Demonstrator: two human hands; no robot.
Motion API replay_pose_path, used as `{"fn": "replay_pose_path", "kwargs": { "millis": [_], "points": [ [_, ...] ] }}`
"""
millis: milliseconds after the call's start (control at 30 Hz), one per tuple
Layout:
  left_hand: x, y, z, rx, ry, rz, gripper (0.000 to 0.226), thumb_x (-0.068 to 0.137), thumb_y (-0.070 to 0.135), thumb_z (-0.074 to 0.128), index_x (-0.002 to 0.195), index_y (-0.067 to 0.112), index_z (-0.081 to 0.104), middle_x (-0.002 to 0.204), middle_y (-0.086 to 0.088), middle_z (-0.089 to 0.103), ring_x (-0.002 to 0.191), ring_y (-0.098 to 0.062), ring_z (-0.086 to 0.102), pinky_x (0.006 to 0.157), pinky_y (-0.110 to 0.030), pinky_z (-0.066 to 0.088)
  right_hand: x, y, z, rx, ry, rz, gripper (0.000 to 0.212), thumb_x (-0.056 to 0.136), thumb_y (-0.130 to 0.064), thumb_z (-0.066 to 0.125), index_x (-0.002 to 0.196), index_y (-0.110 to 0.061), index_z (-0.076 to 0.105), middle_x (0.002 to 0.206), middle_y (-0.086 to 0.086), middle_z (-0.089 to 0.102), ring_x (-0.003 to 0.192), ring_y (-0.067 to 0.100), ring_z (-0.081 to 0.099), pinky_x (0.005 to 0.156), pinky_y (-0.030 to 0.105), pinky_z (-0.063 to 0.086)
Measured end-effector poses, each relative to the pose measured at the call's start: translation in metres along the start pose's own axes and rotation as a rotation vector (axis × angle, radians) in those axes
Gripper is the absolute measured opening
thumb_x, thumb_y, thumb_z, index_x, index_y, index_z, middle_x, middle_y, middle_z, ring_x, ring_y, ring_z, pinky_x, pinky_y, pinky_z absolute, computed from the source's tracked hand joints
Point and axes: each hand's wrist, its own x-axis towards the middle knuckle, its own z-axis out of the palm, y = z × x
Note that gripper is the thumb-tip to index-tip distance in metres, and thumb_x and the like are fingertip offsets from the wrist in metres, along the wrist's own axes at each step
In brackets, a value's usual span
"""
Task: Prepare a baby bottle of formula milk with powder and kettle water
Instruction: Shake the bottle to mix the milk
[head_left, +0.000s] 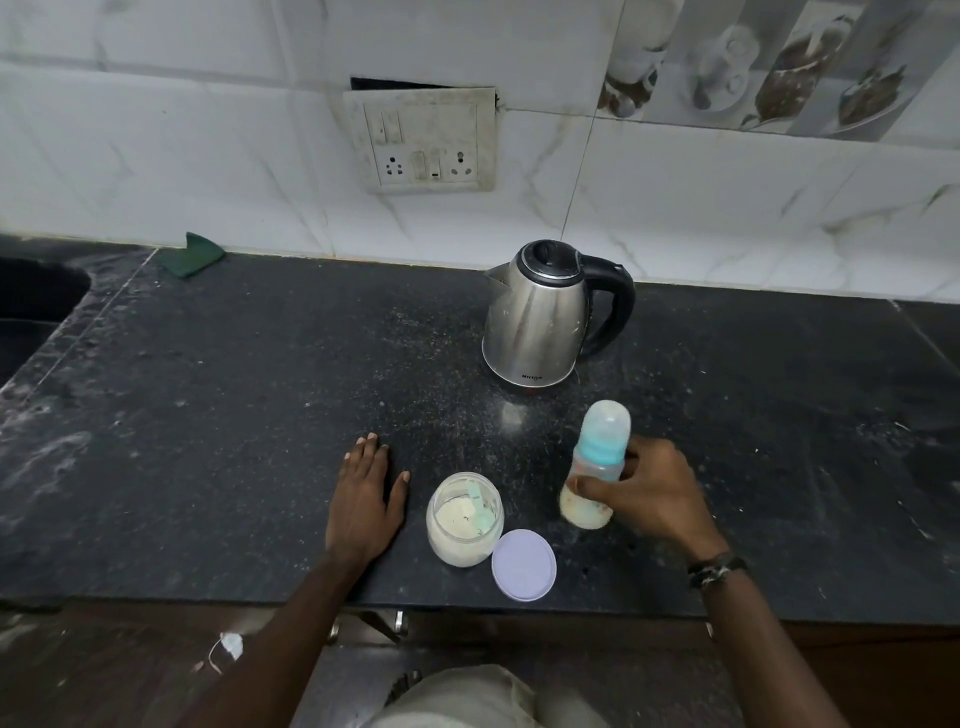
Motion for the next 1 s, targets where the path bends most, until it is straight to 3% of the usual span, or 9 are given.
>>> {"fn": "replay_pose_path", "kwargs": {
  "millis": [67, 167, 267, 367, 467, 567, 667, 867, 1000],
  "points": [
    [-0.0002, -0.0001, 0.0006, -0.004, 0.002, 0.003, 0.075, 0.098, 0.055, 0.027, 0.145, 0.001, 0.049, 0.160, -0.019, 0.037, 0.151, -0.032, 0.031, 0.125, -0.043, 0.021, -0.0016, -0.0006, -0.0025, -0.078, 0.010, -0.055, 0.029, 0.064, -0.023, 0.090, 0.088, -0.019, 0.074, 0.092, 0.006, 0.077, 0.074, 0.009, 0.073, 0.063, 0.025, 0.058],
    [0.0002, -0.0009, 0.0008, -0.006, 0.004, 0.001, 0.075, 0.098, 0.055, 0.028, 0.145, 0.000, 0.050, 0.159, -0.019, 0.038, 0.150, -0.032, 0.031, 0.125, -0.045, 0.023, -0.0005, 0.0007, -0.0049, -0.066, 0.022, -0.034, 0.045, 0.056, -0.043, 0.088, 0.093, -0.022, 0.074, 0.085, -0.006, 0.075, 0.075, 0.008, 0.072, 0.067, 0.032, 0.058],
    [0.0004, -0.0009, 0.0012, -0.005, 0.004, 0.006, 0.075, 0.098, 0.055, 0.028, 0.145, 0.000, 0.050, 0.159, -0.019, 0.038, 0.150, -0.032, 0.031, 0.125, -0.045, 0.022, -0.0035, -0.0003, -0.0055, -0.070, 0.002, -0.032, 0.038, 0.062, -0.030, 0.090, 0.094, -0.015, 0.075, 0.089, 0.001, 0.077, 0.076, 0.010, 0.074, 0.068, 0.031, 0.061],
    [0.0007, -0.0011, 0.0004, -0.005, 0.003, -0.003, 0.075, 0.098, 0.055, 0.028, 0.146, 0.001, 0.049, 0.160, -0.018, 0.036, 0.151, -0.031, 0.030, 0.125, -0.044, 0.021, -0.0045, 0.0005, -0.0047, -0.104, 0.009, -0.032, 0.046, 0.057, -0.045, 0.088, 0.094, -0.021, 0.074, 0.086, -0.009, 0.075, 0.075, 0.006, 0.071, 0.069, 0.032, 0.059],
    [0.0006, -0.0007, 0.0009, -0.006, 0.003, 0.000, 0.075, 0.098, 0.055, 0.029, 0.146, 0.001, 0.048, 0.160, -0.018, 0.036, 0.151, -0.031, 0.030, 0.125, -0.043, 0.021, -0.0062, 0.0004, -0.0045, -0.124, -0.013, -0.028, 0.041, 0.059, -0.041, 0.089, 0.092, -0.022, 0.074, 0.089, -0.005, 0.077, 0.080, 0.009, 0.073, 0.076, 0.041, 0.061],
    [0.0007, -0.0005, 0.0003, -0.004, 0.008, 0.002, 0.075, 0.098, 0.055, 0.028, 0.146, 0.000, 0.048, 0.160, -0.019, 0.036, 0.151, -0.031, 0.031, 0.125, -0.043, 0.021, -0.0057, 0.0008, -0.0062, -0.156, -0.011, -0.044, 0.060, 0.050, -0.061, 0.080, 0.096, -0.024, 0.072, 0.091, -0.008, 0.074, 0.081, 0.011, 0.071, 0.073, 0.040, 0.059],
    [0.0002, -0.0003, 0.0010, -0.007, 0.011, 0.006, 0.073, 0.098, 0.054, 0.030, 0.144, 0.000, 0.050, 0.159, -0.019, 0.038, 0.150, -0.032, 0.032, 0.125, -0.043, 0.021, -0.0050, 0.0009, -0.0057, -0.138, -0.017, -0.023, 0.043, 0.058, -0.040, 0.089, 0.093, -0.020, 0.074, 0.090, -0.003, 0.076, 0.078, 0.008, 0.073, 0.073, 0.035, 0.060],
    [0.0003, -0.0001, 0.0011, -0.006, 0.018, 0.008, 0.072, 0.098, 0.053, 0.030, 0.143, 0.000, 0.051, 0.158, -0.019, 0.040, 0.150, -0.032, 0.033, 0.125, -0.042, 0.021, -0.0058, -0.0011, -0.0097, -0.141, -0.026, -0.017, 0.034, 0.062, -0.034, 0.089, 0.089, -0.025, 0.072, 0.092, -0.005, 0.076, 0.077, 0.006, 0.072, 0.073, 0.032, 0.060],
    [0.0005, -0.0002, 0.0011, -0.002, 0.015, 0.003, 0.073, 0.098, 0.054, 0.030, 0.144, 0.001, 0.050, 0.159, -0.018, 0.039, 0.150, -0.031, 0.032, 0.125, -0.041, 0.020, -0.0046, 0.0020, -0.0088, -0.205, -0.035, -0.027, 0.042, 0.060, -0.041, 0.089, 0.094, -0.026, 0.070, 0.092, -0.009, 0.072, 0.081, 0.007, 0.070, 0.070, 0.027, 0.056]
  ]
}}
